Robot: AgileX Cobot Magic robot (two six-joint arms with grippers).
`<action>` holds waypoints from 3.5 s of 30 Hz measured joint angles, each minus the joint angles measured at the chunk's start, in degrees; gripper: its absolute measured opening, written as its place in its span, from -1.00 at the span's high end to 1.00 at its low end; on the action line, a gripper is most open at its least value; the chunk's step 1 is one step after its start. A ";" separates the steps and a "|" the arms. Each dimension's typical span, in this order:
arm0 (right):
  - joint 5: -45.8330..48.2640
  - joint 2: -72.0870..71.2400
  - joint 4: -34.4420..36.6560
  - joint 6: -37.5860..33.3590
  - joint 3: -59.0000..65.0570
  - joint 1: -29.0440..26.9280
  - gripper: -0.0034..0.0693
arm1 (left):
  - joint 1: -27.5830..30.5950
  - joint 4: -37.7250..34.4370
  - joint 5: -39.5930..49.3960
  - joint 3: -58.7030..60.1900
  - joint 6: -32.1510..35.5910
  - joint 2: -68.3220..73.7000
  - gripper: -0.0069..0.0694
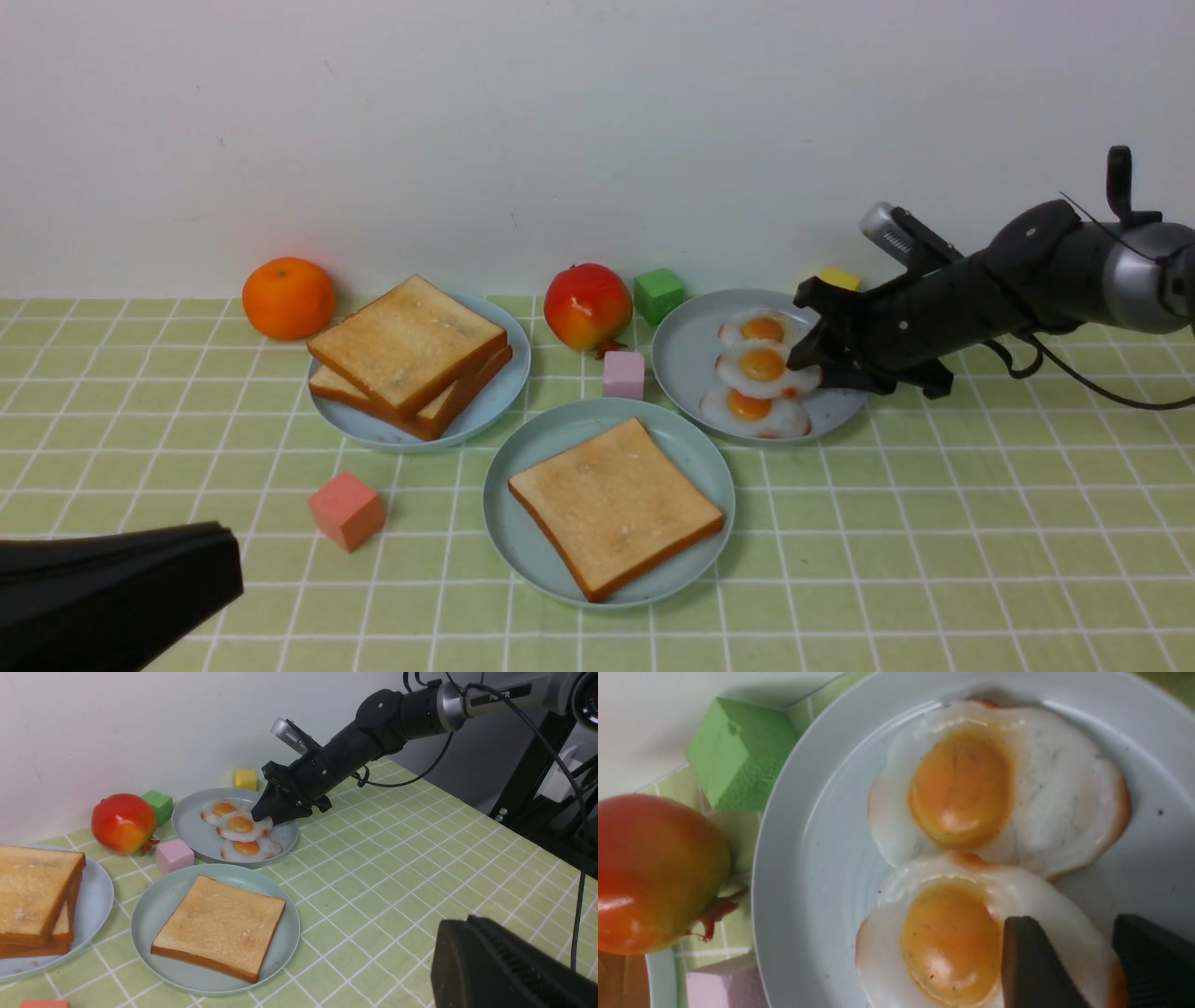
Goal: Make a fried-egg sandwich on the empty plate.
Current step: Use the right arm to grab a fried egg, then use the right arm to place the fried egg on the slice of bread in the middle, then use the left arm to grab a slice of bread
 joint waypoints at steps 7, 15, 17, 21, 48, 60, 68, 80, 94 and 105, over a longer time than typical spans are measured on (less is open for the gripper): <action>0.56 -2.83 0.85 -0.10 0.00 0.00 0.73 | 0.00 -0.02 0.00 0.00 0.00 0.00 0.85; 8.76 -10.80 5.13 -8.04 0.48 0.00 0.73 | 0.00 -0.02 0.52 0.00 0.00 0.00 0.85; 11.50 -12.72 6.74 -9.82 0.48 0.06 0.73 | 0.00 -0.02 0.86 0.00 0.00 0.00 0.85; 20.62 -18.39 8.47 -11.83 1.16 1.64 0.73 | 0.00 1.36 2.41 0.00 0.00 0.00 0.85; 3.50 -13.85 17.62 -13.86 17.61 16.53 0.69 | 0.00 4.79 5.43 0.00 0.00 0.00 0.81; 4.61 -16.09 8.61 -12.69 17.61 11.07 -0.20 | 0.00 4.79 10.20 0.00 -0.02 0.06 0.80; 18.88 -33.20 -4.91 -9.11 17.61 3.99 0.19 | 0.00 8.62 12.37 -0.48 -12.26 9.48 0.80; 27.12 -68.47 -28.83 4.19 26.64 9.86 0.92 | 7.76 11.32 12.73 -18.58 -11.07 44.04 0.85; 26.92 -95.75 -31.10 3.75 35.93 10.77 0.89 | 27.51 -2.74 20.13 -48.18 19.43 77.13 0.82; 29.24 -95.89 -31.43 3.75 37.25 10.77 0.87 | 28.03 6.39 13.87 -52.03 23.84 86.14 -0.08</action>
